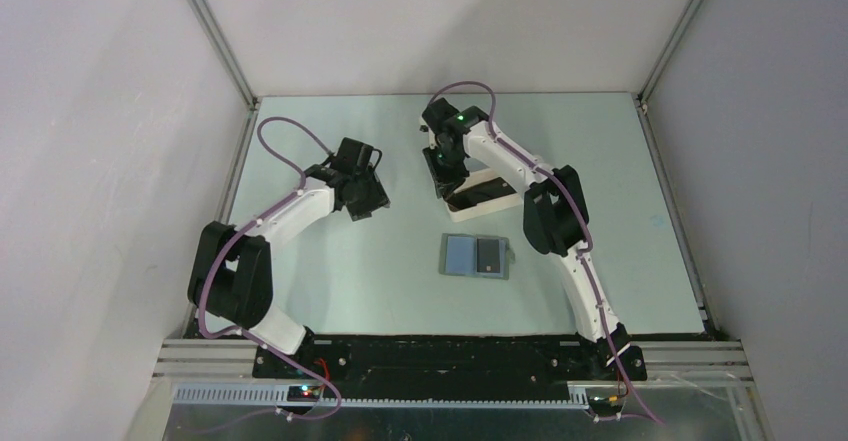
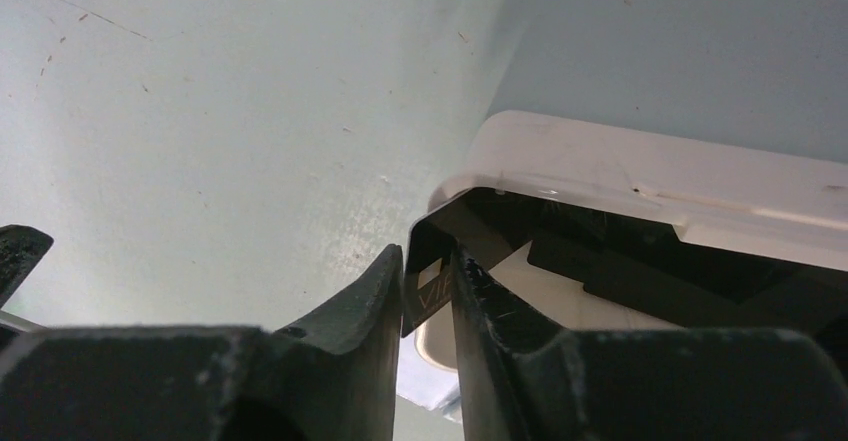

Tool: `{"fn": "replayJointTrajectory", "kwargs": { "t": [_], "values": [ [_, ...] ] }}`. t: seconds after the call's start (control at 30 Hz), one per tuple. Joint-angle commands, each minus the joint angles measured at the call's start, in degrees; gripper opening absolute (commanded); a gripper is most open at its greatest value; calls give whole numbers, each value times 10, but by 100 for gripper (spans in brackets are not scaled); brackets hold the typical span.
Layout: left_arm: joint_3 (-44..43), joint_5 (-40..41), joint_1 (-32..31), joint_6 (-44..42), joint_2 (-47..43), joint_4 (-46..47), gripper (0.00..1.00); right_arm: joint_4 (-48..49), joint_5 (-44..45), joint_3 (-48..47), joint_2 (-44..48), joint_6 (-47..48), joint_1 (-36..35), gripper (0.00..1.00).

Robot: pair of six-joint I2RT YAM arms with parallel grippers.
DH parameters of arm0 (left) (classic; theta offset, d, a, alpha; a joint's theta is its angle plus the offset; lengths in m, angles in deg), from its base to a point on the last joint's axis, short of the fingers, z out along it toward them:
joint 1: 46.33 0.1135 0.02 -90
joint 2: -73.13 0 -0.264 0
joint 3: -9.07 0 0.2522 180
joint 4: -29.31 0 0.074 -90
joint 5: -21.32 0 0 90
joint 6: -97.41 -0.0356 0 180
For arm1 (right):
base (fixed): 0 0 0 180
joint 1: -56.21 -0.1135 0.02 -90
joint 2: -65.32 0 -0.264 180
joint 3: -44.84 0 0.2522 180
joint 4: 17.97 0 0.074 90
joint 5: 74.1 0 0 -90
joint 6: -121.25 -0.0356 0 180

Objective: Put the credit cards into the card holder
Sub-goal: Pick up the credit card from the storage box.

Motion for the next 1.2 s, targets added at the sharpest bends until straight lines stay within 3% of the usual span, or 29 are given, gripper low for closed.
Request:
{"fn": "replayJointTrajectory", "kwargs": {
  "t": [0.0, 0.33, 0.6, 0.8, 1.0, 1.17],
  "values": [
    [-1, 0, 2, -10, -13, 4, 52, 1, -8, -3, 17, -2, -2, 25],
    [-1, -7, 1, -12, -14, 4, 52, -7, -8, -4, 32, 2, 0, 6],
    [-11, -12, 1, -32, -29, 5, 53, -32, 17, -5, 78, 15, 4, 2],
    [-46, -34, -4, -97, -54, 6, 57, -54, 19, -7, 128, 27, 23, 0],
    [-69, -172, -5, -189, -108, 46, 68, -82, -114, 24, 224, 64, 72, 0],
    [-75, -391, -9, -261, -150, 83, 72, -92, -304, 127, 316, 104, 108, 0]
  ]
}}
